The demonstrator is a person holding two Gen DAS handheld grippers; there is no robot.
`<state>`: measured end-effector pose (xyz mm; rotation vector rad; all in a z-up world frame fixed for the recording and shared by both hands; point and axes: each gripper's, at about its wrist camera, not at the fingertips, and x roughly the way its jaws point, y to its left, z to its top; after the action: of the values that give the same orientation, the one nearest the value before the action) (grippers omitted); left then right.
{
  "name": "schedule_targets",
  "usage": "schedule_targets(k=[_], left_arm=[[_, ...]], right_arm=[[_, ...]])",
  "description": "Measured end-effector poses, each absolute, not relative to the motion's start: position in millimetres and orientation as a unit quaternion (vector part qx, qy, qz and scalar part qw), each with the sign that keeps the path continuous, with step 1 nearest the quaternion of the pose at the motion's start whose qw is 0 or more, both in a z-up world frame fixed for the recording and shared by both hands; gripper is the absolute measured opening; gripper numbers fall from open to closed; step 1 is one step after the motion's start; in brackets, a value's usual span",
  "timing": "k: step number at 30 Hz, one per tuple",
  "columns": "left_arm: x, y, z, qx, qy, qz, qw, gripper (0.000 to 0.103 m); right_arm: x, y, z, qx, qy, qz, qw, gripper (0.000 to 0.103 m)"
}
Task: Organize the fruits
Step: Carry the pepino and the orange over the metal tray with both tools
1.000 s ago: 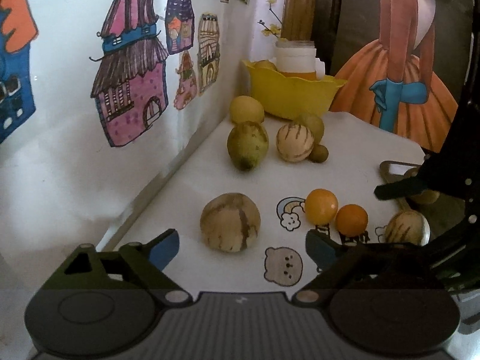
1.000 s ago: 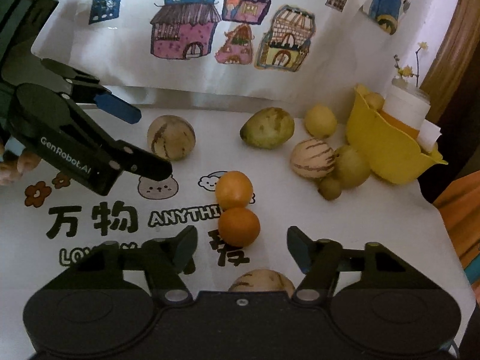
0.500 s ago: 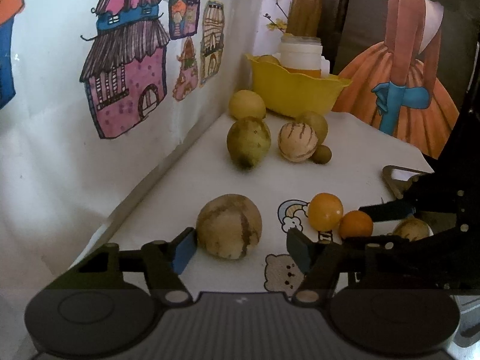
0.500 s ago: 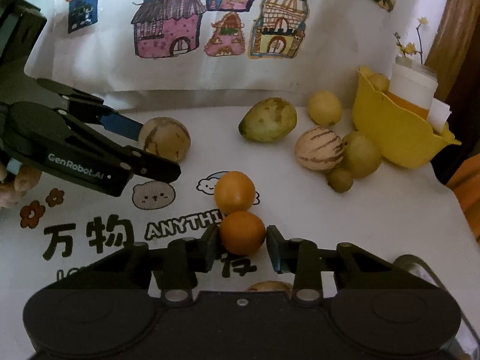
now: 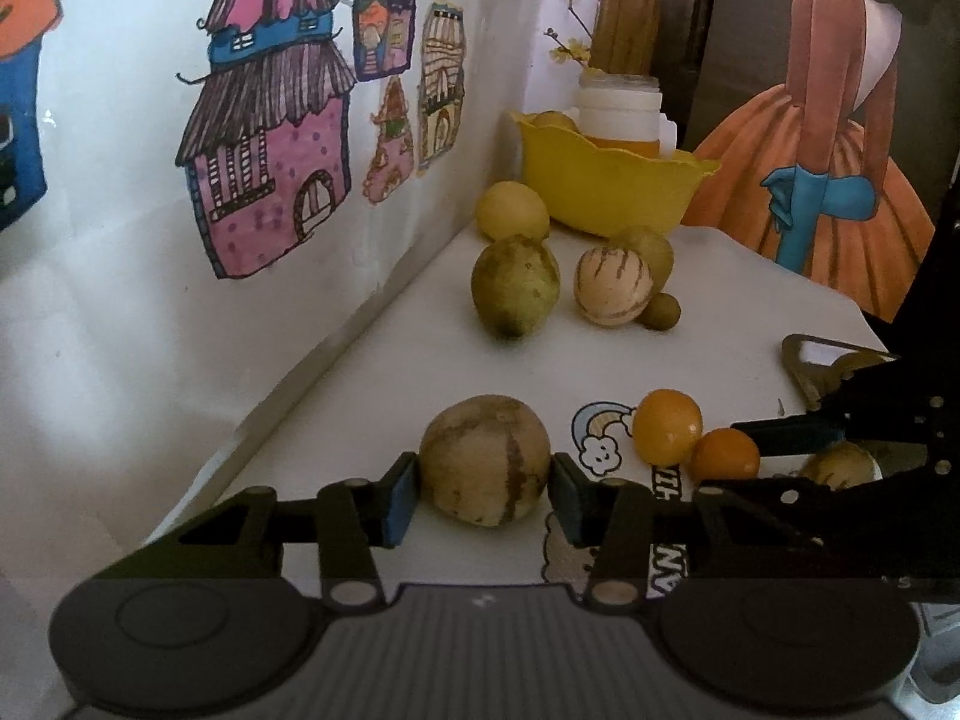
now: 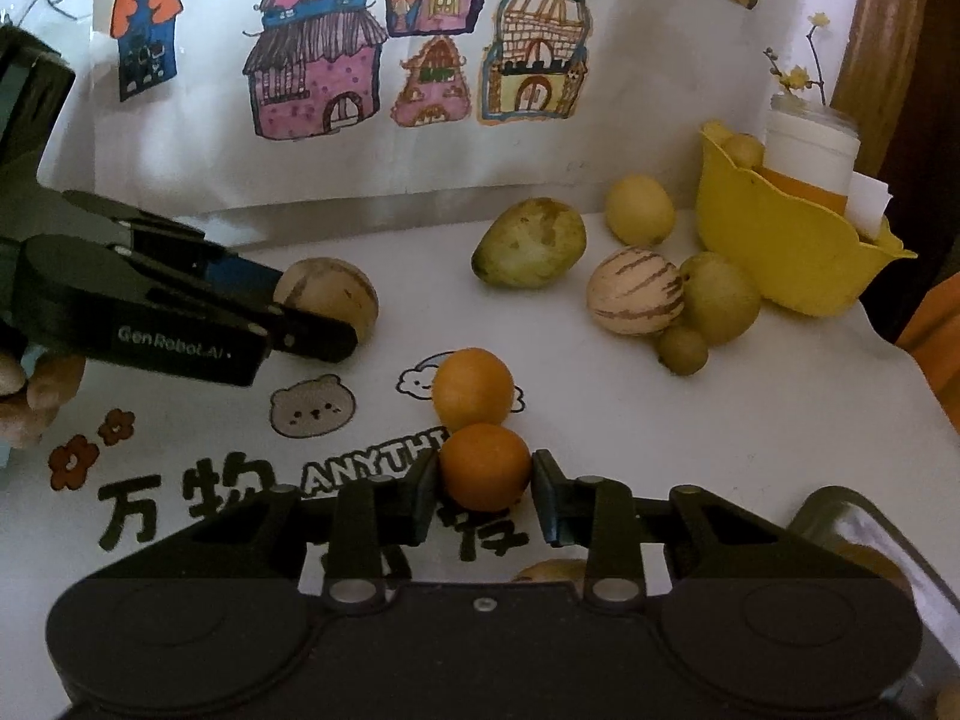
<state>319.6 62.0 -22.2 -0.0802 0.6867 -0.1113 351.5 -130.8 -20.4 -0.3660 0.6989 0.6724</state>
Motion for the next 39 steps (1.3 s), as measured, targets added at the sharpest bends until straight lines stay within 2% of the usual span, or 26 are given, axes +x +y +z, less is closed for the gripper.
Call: schedule_targets(k=[16, 39], left_arm=[[299, 45, 8, -0.038, 0.326, -0.065, 0.943, 0.050], [302, -95, 25, -0.027, 0.304, -0.195, 0.932, 0.050]], right_arm=[[320, -171, 12, -0.123, 0.296, 0.312, 0.894, 0.035], [297, -342, 12, -0.067, 0.304, 0.158, 0.937, 0.035]])
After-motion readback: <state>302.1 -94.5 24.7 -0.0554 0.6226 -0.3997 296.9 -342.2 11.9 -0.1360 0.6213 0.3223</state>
